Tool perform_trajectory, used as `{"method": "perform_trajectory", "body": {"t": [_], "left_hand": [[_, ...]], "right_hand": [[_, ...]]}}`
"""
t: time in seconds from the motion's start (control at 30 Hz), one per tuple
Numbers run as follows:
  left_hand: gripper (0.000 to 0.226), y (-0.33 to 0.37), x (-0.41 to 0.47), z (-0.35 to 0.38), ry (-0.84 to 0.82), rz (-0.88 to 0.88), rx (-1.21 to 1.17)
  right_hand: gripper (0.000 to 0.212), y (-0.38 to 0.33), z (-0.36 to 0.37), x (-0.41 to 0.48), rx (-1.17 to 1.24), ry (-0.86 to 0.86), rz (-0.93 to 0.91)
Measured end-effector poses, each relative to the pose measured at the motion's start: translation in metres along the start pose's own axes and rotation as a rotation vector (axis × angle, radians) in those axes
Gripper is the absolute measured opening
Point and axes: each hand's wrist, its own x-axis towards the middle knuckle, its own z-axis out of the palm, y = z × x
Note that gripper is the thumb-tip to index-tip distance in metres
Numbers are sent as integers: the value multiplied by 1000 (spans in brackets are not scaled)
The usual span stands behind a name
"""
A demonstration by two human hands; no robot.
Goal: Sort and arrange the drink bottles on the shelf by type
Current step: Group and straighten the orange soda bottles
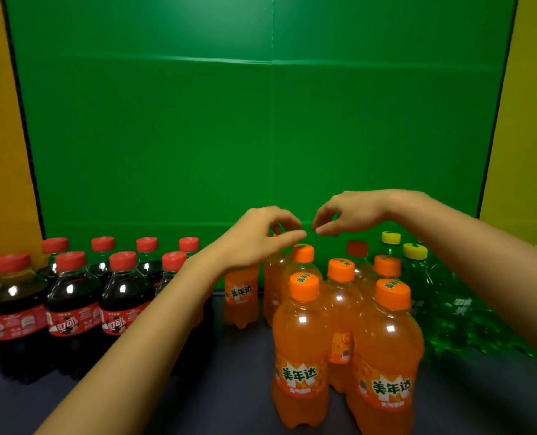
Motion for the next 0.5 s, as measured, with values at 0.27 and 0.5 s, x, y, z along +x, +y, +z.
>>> {"method": "perform_trajectory", "body": {"t": [0.27,0.5], "left_hand": [[45,10,11,8,-305,-5,59],[41,2,-2,-14,-303,-30,94]], "right_hand": [[41,25,14,-24,38,-131,105],[35,15,17,-15,136,-38,-21]]}}
